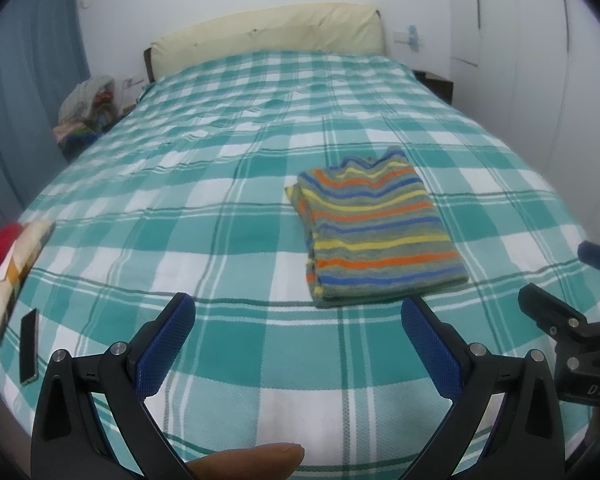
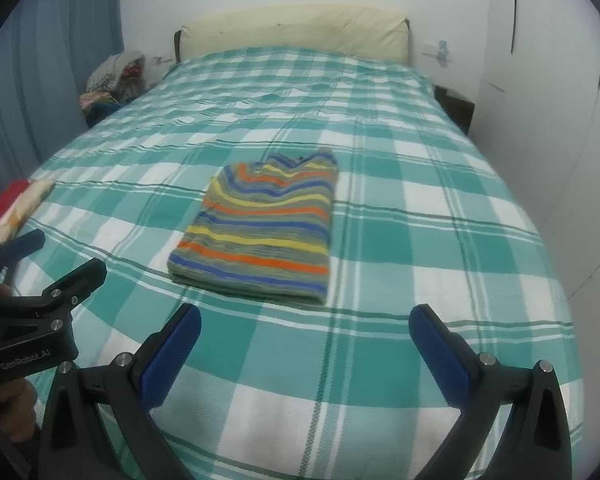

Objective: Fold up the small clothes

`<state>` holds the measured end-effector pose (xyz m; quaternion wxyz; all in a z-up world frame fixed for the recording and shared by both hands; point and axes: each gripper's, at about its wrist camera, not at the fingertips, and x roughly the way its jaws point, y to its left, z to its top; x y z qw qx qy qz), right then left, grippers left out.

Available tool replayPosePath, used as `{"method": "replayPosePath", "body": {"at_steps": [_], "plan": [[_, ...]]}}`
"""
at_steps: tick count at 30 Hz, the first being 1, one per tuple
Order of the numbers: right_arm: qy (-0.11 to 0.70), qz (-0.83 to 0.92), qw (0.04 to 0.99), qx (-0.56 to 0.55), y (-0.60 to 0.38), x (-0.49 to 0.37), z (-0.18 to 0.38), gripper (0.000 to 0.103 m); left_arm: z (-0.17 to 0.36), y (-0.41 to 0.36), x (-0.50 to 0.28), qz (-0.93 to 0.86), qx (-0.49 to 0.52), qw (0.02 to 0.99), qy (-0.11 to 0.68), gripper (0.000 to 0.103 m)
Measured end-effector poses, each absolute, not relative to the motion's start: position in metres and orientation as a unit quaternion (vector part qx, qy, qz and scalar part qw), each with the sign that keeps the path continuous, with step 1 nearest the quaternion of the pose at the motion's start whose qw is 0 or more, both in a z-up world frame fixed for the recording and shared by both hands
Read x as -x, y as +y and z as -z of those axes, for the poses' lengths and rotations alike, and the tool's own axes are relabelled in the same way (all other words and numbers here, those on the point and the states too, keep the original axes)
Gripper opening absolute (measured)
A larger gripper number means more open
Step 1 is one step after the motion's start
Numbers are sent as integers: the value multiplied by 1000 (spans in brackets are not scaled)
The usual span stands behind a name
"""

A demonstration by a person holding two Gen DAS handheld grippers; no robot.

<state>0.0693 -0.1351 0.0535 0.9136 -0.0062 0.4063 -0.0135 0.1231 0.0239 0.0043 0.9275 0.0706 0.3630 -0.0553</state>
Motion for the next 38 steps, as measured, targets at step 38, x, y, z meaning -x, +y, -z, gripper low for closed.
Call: {"method": "replayPosePath", "body": {"at_steps": [38], "plan": [[389, 32, 920, 36, -135, -68, -59, 102, -4, 24, -119, 50, -82, 931, 352, 103]]}}
